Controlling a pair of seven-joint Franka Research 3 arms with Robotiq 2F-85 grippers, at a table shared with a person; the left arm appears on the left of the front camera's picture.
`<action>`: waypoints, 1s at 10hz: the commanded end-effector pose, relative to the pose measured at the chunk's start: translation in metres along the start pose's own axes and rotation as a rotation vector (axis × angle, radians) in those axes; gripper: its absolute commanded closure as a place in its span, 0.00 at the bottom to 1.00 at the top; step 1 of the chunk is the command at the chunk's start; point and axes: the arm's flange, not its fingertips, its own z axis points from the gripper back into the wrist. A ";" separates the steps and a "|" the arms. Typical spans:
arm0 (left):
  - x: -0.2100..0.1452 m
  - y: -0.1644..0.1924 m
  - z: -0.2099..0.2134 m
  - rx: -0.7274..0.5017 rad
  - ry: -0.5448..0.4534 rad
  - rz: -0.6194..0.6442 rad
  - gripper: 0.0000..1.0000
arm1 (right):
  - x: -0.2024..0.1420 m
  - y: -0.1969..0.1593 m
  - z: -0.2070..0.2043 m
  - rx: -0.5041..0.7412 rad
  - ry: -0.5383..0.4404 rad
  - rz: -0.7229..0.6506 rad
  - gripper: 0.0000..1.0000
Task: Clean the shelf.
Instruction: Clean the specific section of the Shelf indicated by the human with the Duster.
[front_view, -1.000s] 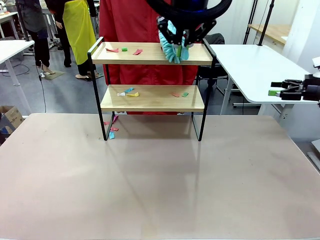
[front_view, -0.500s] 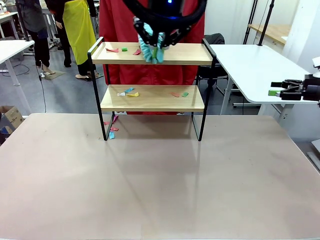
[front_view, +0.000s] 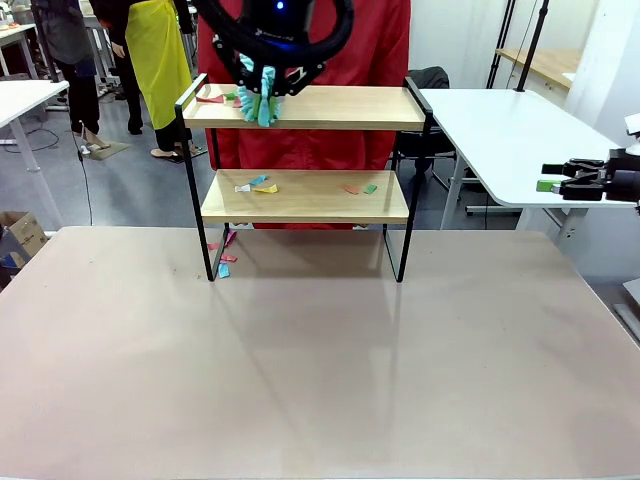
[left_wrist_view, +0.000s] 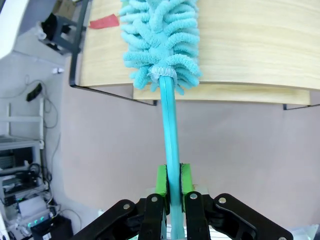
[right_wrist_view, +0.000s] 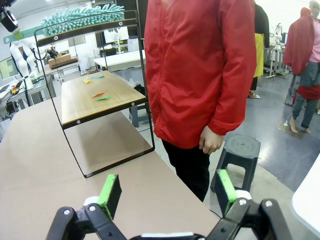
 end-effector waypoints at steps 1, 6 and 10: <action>-0.013 0.029 -0.009 0.076 -0.015 -0.002 0.87 | 0.008 0.001 -0.001 -0.014 0.011 -0.014 0.00; -0.022 0.068 -0.001 0.169 -0.147 0.089 0.87 | 0.008 0.001 -0.001 -0.014 0.011 -0.014 0.00; -0.031 0.101 0.021 0.141 -0.243 0.122 0.87 | 0.008 0.001 -0.001 -0.014 0.011 -0.014 0.00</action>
